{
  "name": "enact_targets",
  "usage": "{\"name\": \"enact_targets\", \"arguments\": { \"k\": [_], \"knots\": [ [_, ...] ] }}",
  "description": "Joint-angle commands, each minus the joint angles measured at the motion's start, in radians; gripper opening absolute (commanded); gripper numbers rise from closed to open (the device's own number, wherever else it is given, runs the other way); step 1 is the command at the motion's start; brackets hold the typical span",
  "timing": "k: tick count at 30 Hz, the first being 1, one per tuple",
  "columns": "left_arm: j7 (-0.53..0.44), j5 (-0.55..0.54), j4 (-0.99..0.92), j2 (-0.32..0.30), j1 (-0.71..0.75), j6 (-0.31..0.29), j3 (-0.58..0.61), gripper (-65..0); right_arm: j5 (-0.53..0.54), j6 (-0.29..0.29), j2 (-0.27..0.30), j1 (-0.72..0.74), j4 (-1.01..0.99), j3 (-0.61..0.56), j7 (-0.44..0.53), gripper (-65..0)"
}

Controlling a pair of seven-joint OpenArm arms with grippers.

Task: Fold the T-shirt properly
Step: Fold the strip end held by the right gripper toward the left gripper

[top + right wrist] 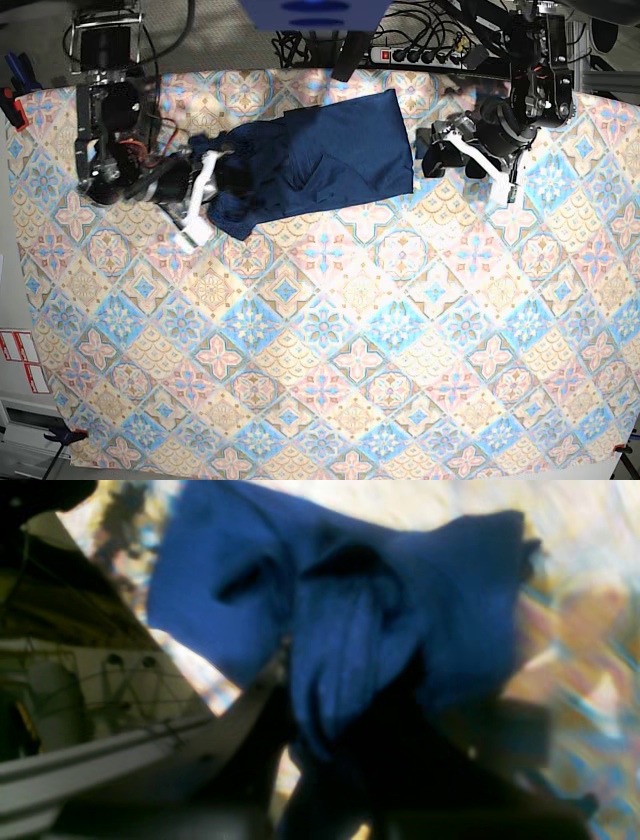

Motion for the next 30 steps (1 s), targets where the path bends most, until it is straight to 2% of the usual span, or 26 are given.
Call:
{"name": "enact_targets", "arguments": {
  "k": [1, 8, 15, 20, 24, 30],
  "knots": [
    [-0.016, -0.013, 0.017, -0.011, -0.004, -0.006, -0.004, -18.5, 0.023, 0.004, -0.005, 0.0, 0.037, -0.019, 0.013, -64.8],
    [-0.016, -0.013, 0.015, -0.011, -0.003, -0.006, -0.004, -18.5, 0.018, 0.004, -0.071, -0.016, 0.094, -0.123, 0.013, -64.9],
    [-0.016, -0.013, 0.012, -0.01, -0.003, -0.006, -0.005, -18.5, 0.018, 0.006, -0.07, -0.007, 0.113, -0.172, 0.011, -64.9],
    [-0.016, -0.012, 0.012, -0.008, -0.003, -0.006, -0.005, -18.5, 0.017, 0.006, -0.07, 0.057, 0.116, -0.247, -0.03, -64.9],
    [-0.016, -0.008, 0.011, -0.008, -0.003, -0.006, -0.005, -18.5, -0.021, 0.007, -0.07, 0.103, 0.114, -0.321, -0.047, -64.9],
    [-0.016, -0.008, 0.011, -0.007, -0.003, -0.003, -0.005, -18.5, -0.023, 0.007, -0.07, 0.197, 0.103, -0.424, -0.053, -64.8]
  ]
}}
